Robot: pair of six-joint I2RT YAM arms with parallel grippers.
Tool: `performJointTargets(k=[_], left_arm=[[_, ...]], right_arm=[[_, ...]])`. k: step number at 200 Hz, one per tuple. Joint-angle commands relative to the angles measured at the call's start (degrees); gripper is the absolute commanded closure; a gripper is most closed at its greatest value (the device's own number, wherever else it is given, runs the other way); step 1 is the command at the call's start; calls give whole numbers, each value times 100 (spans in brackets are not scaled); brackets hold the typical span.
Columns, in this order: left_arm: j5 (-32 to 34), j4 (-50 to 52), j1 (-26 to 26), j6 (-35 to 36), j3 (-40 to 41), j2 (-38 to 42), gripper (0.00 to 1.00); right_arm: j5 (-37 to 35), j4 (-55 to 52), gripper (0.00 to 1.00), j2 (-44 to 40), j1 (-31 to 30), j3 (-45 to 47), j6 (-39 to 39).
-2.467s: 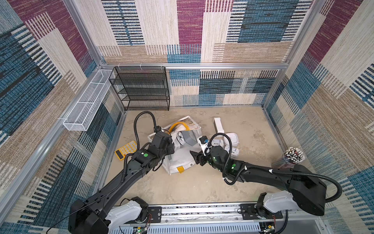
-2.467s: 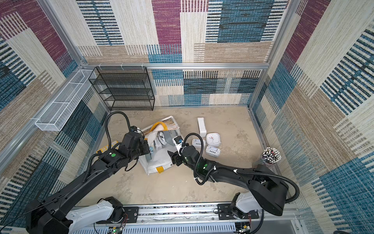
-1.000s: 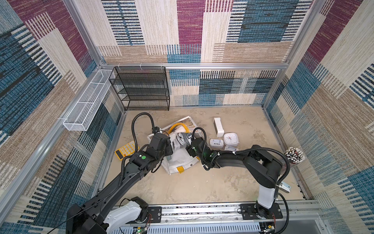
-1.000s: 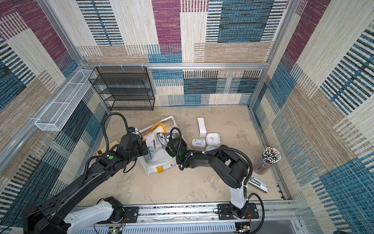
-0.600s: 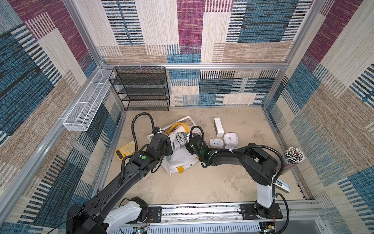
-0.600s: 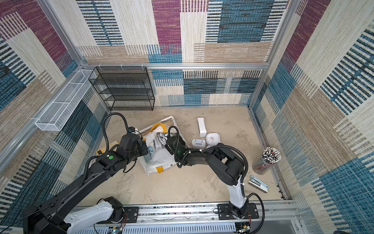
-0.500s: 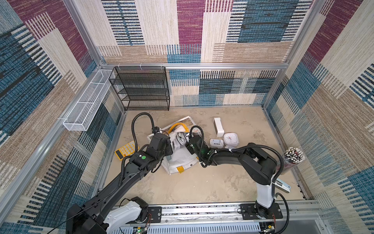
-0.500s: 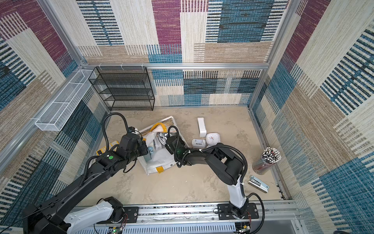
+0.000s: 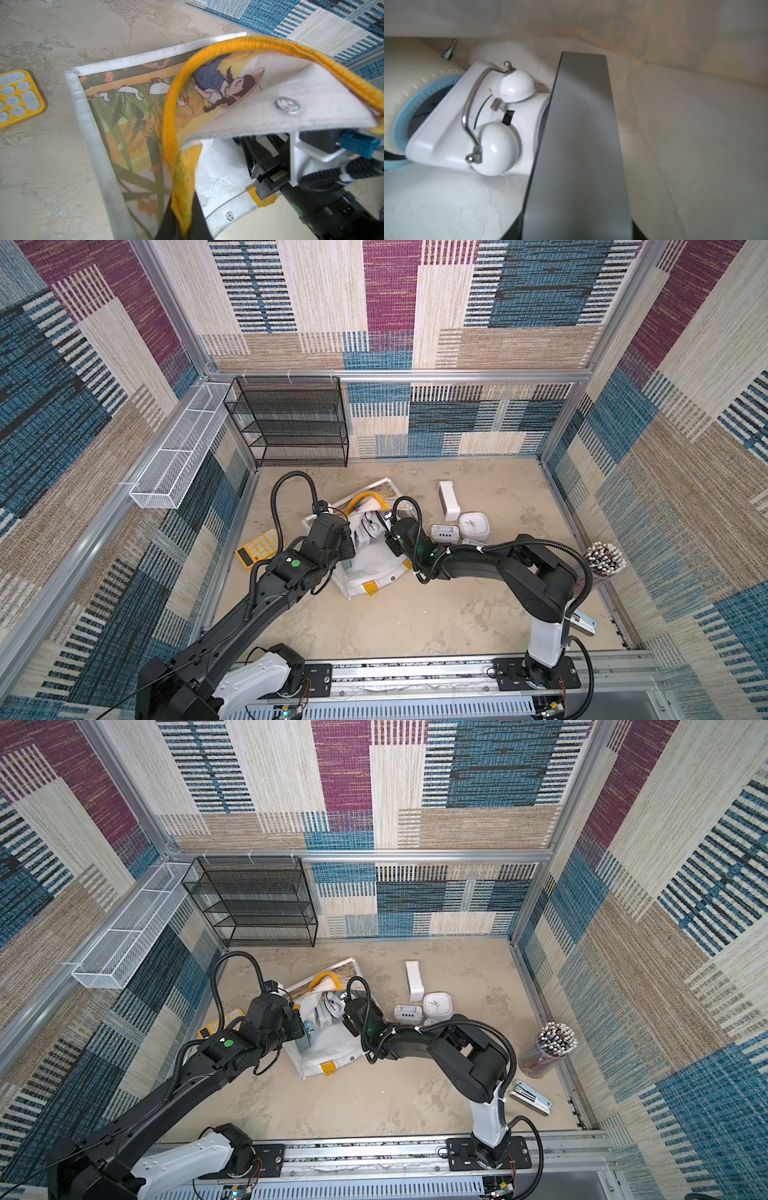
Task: Take the alarm clock out of the canvas bag
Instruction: Pick up the alarm from the canvas bag.
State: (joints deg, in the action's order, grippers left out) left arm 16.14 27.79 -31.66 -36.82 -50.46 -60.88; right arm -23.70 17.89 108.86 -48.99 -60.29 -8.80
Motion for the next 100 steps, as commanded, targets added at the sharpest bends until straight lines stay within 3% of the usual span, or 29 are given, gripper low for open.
performJointTargets(k=[1, 100], left_arm=[[30, 26, 2, 4, -6, -18, 100], [73, 95, 2, -46, -12, -82, 100]], right_arm=[[85, 127, 74, -160, -14, 78, 145], [-53, 66, 81, -765, -132, 616, 394]])
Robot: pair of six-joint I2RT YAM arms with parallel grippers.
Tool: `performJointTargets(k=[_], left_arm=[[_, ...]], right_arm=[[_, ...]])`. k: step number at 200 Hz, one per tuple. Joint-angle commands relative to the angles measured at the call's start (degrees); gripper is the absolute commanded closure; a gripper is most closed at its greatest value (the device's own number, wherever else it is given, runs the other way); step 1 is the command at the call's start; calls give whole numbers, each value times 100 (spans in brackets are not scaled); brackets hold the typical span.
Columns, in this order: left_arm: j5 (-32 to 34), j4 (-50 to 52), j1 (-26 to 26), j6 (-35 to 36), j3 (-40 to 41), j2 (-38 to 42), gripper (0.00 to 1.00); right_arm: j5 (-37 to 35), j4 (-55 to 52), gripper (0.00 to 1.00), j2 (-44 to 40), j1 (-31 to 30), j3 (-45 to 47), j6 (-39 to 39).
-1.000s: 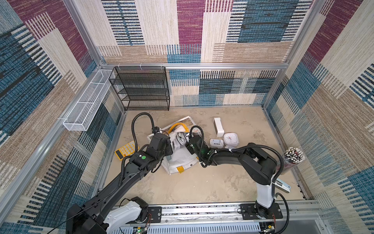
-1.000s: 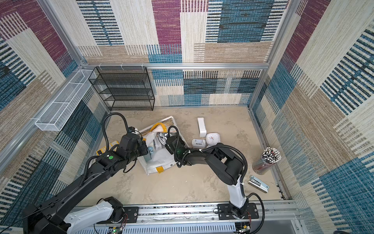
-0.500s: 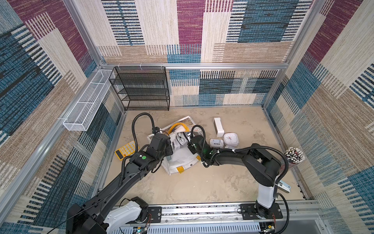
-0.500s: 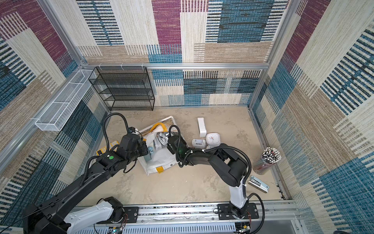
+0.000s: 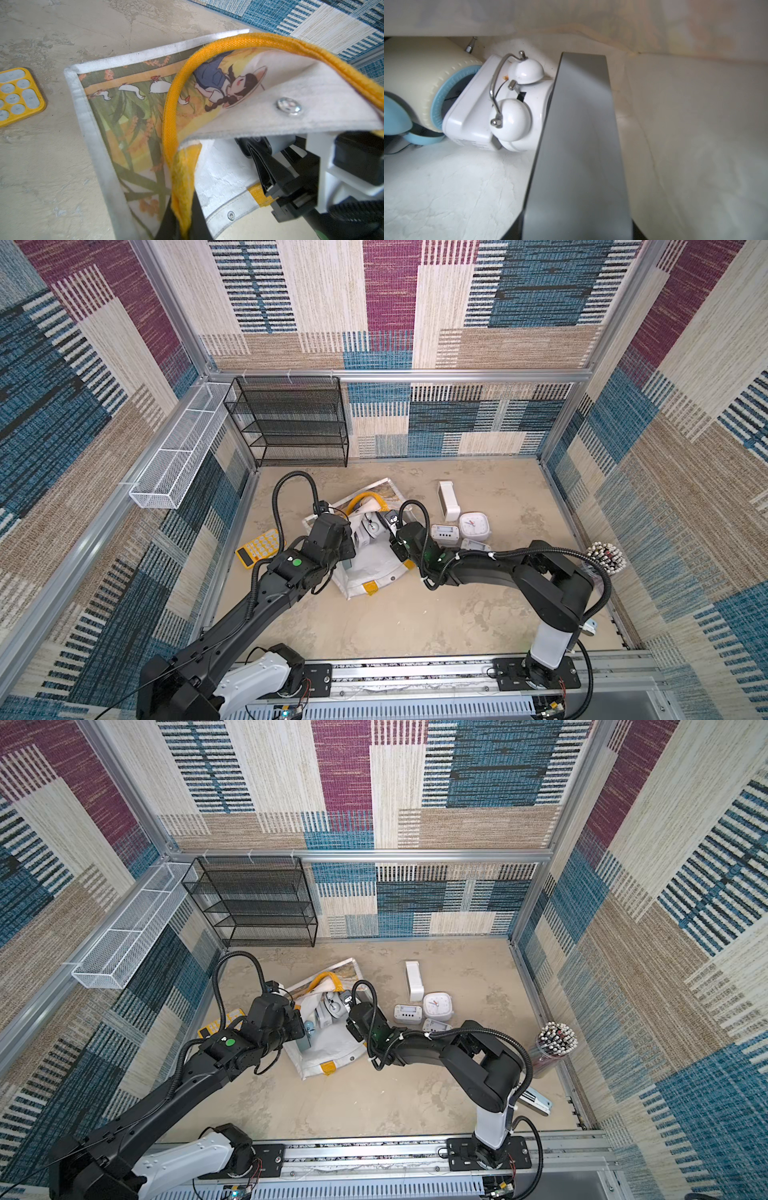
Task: Take the alarm clock out of the canvas bag
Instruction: Pick up the alarm from the canvas bag.
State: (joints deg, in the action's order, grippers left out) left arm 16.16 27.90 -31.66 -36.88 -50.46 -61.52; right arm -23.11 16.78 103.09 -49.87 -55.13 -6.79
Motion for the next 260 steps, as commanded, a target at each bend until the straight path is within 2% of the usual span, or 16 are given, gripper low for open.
performJointTargets(k=[1, 81, 260], left_arm=[[71, 84, 2, -43, -10, -19, 100], [104, 117, 2, -68, 18, -36, 100], [124, 121, 2, -52, 5, -89, 100]], right_arm=[[-113, 177, 81, -195, -47, 109, 203], [-330, 55, 82, -861, -231, 584, 446], [-103, 189, 82, -2845, -433, 2095, 902]])
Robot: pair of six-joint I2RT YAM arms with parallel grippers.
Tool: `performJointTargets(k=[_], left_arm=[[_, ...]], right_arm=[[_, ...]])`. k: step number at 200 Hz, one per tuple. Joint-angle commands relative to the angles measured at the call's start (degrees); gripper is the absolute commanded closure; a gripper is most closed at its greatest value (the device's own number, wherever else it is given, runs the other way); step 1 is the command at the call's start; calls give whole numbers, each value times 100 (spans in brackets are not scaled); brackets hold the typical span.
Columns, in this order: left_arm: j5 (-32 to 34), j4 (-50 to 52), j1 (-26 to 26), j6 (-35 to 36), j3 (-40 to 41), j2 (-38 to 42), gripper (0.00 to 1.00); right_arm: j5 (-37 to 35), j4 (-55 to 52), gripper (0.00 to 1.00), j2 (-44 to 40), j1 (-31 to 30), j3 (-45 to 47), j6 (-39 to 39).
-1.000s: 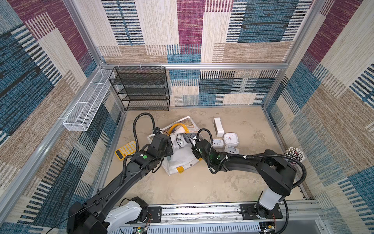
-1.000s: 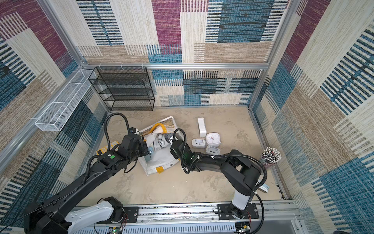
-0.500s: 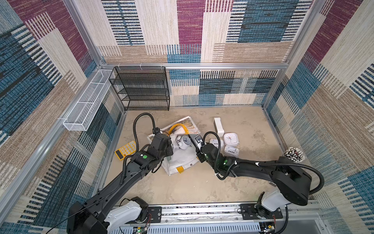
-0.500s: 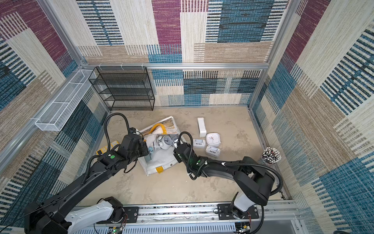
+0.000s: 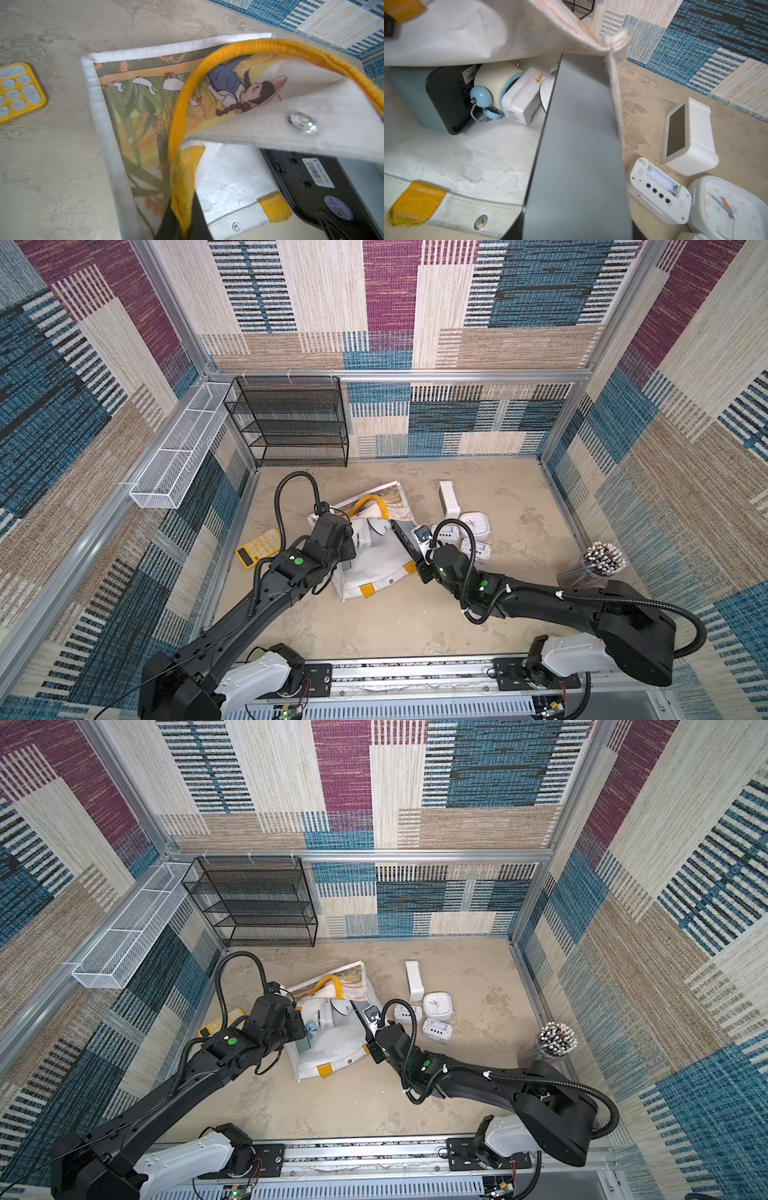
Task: Take the alarm clock out of the canvas bag
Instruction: Pick up the alarm from the canvas bag.
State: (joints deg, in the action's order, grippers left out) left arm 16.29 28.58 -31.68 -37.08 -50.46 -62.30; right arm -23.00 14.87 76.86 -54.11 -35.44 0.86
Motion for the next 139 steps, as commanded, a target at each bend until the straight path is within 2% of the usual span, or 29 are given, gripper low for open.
performJointTargets(k=[1, 139], left_arm=[[111, 53, 4, -34, 3, -10, 100], [119, 58, 6, -22, 27, -10, 100]], right_arm=[[-111, 382, 82, -232, -6, 134, 144], [-70, 525, 82, -1623, -12, 982, 237]])
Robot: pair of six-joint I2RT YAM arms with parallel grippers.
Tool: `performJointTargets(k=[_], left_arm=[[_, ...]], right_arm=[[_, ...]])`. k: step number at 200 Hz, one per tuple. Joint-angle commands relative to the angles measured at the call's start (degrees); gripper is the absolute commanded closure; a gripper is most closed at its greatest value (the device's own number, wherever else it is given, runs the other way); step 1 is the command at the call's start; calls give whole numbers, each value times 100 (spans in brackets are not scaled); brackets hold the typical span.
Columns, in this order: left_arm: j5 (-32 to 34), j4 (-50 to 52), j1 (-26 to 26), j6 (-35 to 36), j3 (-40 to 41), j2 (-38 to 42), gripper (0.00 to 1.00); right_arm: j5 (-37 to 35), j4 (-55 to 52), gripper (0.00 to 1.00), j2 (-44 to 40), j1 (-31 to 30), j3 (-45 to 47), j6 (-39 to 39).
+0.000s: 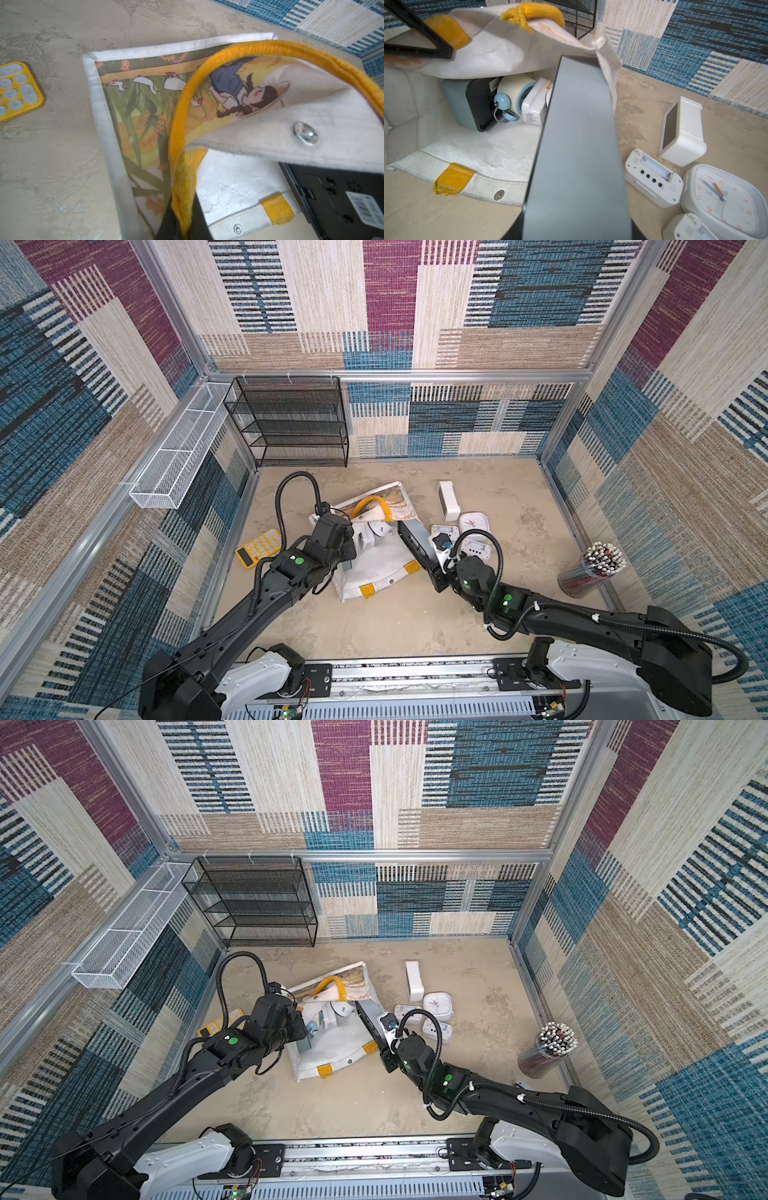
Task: Take the alarm clock out of the canvas bag
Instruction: Pick up the alarm from the canvas bag, then place the alarm at the center of the board.
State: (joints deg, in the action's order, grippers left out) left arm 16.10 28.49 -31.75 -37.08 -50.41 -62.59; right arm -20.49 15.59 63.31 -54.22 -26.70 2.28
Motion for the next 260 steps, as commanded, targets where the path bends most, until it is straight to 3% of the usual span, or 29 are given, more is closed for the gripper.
performJointTargets(k=[1, 135, 177, 260], left_arm=[[144, 68, 11, -20, 18, 19, 100], [196, 111, 13, -18, 46, 26, 100], [201, 132, 11, -3, 39, 17, 100], [245, 172, 11, -10, 54, 45, 100]], right_arm=[[-323, 453, 82, -280, -1, 119, 100], [-766, 123, 79, -1933, 78, 731, 144], [-702, 24, 78, -2463, 366, 877, 272], [-377, -6, 78, -2227, 989, 735, 365]])
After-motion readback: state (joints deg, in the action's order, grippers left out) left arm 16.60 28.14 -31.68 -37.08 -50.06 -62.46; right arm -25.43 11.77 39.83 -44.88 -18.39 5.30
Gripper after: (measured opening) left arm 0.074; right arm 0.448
